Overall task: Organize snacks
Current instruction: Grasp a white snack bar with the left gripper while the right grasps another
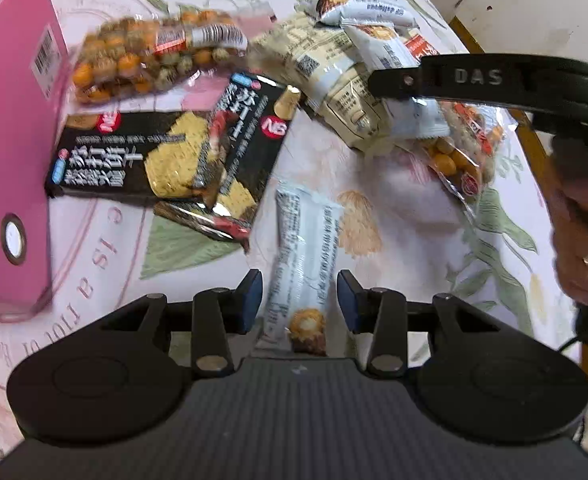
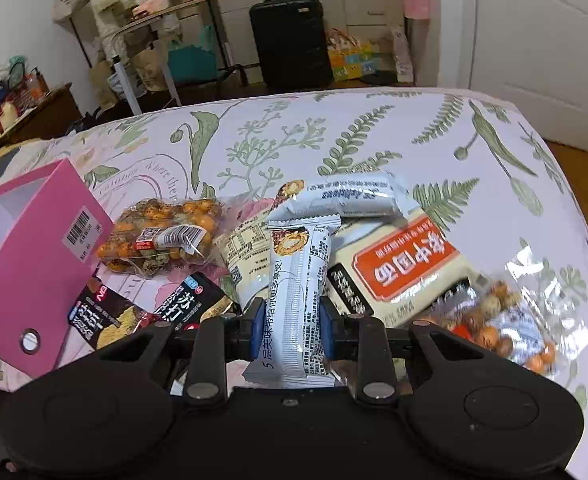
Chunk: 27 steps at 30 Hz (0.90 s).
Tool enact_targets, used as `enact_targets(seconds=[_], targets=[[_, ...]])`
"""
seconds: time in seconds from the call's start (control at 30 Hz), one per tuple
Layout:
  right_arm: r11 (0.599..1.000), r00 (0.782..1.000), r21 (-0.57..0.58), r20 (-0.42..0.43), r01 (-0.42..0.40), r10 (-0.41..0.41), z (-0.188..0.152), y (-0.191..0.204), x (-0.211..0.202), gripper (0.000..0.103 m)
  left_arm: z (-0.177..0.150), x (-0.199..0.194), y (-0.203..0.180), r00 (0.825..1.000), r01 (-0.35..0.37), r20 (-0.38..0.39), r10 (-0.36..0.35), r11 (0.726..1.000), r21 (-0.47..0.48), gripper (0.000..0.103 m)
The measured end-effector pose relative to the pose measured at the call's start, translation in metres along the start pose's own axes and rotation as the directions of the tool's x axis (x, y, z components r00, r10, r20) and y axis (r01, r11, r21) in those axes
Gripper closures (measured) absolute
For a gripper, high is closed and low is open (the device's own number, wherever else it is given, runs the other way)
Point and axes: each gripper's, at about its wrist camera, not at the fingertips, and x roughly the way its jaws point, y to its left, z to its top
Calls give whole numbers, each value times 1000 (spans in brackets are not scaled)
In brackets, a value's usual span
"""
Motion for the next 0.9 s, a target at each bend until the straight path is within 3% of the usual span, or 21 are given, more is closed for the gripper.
enact_targets(seconds=[0.1, 0.27, 0.57, 0.9], targets=[[1000, 1000, 22, -5, -12, 12, -4, 0, -6, 71, -2, 4, -3, 1000, -21, 19, 20, 999, 24, 60], [999, 999, -7, -3, -36, 36, -10, 7, -18, 71, -5, 5, -14, 997, -70, 41, 66, 992, 104, 77], [993, 997, -96, -36, -68, 65, -22, 20, -29, 71, 2, -12, -9, 997, -65, 38, 62, 994, 90, 78], [996, 995, -59, -70, -74, 70, -32, 27, -46, 72, -2, -49, -8, 997, -71, 20, 70, 995, 66, 78]])
